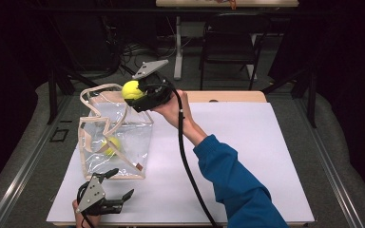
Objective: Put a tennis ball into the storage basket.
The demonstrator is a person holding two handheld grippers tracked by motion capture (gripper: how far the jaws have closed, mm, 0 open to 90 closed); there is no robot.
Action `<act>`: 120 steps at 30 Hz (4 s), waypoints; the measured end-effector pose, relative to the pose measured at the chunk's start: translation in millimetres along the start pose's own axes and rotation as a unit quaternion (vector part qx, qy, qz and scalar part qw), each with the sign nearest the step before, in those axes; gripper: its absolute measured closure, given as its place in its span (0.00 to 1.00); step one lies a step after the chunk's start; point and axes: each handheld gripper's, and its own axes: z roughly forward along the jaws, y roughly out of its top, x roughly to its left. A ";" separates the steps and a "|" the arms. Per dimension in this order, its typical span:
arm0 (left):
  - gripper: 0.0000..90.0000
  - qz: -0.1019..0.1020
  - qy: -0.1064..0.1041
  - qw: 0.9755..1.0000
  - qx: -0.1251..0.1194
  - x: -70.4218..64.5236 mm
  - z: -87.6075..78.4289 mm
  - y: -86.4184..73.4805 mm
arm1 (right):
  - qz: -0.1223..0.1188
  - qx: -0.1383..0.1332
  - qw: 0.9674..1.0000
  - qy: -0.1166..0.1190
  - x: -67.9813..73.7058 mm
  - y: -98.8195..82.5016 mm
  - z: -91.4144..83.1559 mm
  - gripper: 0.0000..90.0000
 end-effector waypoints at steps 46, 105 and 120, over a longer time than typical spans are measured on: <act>0.18 -0.001 0.001 1.000 -0.002 0.5 -0.4 0.1 | -0.014 0.006 1.000 0.013 16.9 11.6 31.1 0.29; 0.18 -0.001 0.000 1.000 -0.003 0.6 -0.4 0.2 | -0.012 0.048 0.999 0.016 28.1 8.6 65.4 0.29; 0.18 -0.001 0.002 1.000 -0.004 1.1 -1.2 0.3 | -0.005 0.060 0.998 0.021 32.3 8.9 72.7 0.25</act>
